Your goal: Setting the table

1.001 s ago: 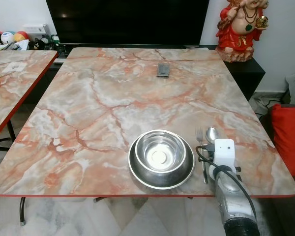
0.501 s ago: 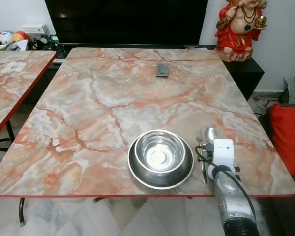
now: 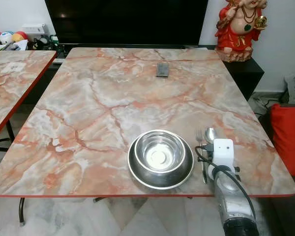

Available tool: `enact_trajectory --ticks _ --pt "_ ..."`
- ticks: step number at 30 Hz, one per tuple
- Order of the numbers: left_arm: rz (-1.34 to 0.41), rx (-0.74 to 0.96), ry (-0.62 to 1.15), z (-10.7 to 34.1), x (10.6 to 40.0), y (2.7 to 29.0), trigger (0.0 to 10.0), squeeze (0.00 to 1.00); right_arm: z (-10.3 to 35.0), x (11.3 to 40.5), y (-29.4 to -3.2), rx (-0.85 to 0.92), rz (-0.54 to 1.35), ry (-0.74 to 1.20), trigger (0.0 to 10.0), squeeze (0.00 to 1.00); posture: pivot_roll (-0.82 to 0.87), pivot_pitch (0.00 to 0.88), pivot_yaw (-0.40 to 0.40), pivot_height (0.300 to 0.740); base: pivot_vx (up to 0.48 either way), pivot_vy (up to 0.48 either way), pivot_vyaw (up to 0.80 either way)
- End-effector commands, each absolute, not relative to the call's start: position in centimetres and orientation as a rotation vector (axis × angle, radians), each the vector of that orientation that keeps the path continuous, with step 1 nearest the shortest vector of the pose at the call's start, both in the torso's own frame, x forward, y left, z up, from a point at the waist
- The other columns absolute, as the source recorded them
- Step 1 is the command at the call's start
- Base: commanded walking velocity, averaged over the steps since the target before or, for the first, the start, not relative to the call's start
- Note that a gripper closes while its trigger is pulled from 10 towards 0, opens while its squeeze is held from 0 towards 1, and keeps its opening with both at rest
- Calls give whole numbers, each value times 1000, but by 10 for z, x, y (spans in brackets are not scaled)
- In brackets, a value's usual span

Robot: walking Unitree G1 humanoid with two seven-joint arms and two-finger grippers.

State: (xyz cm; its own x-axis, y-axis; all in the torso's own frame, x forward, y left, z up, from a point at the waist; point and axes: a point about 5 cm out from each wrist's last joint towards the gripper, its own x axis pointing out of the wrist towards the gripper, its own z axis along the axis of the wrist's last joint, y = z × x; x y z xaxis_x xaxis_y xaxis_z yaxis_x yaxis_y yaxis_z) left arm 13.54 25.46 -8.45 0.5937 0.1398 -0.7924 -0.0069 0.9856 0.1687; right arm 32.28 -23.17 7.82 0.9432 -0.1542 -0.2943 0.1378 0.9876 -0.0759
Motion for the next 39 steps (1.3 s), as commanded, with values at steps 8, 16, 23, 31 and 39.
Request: enact_trajectory --ticks 8,16,23,31,39 --pt "80 157 950 -86 131 255 10000 0 72 320 -230 -54 -150 343 10000 0 -5 120 -4 740 0 0 0" --pt "87 158 961 -86 127 258 10000 0 81 323 -230 -26 -169 271 10000 0 -4 117 -2 740 0 0 0" --pt "88 157 961 -86 127 259 10000 0 98 326 -234 -2 -195 165 10000 0 -8 115 -2 740 0 0 0" --pt "86 154 959 -86 129 257 10000 0 105 326 -237 2 -220 115 10000 0 -9 112 -4 740 0 0 0" --pt "87 149 949 -87 131 253 10000 0 123 321 -234 -1 -210 -28 10000 0 -15 105 -4 740 0 0 0"
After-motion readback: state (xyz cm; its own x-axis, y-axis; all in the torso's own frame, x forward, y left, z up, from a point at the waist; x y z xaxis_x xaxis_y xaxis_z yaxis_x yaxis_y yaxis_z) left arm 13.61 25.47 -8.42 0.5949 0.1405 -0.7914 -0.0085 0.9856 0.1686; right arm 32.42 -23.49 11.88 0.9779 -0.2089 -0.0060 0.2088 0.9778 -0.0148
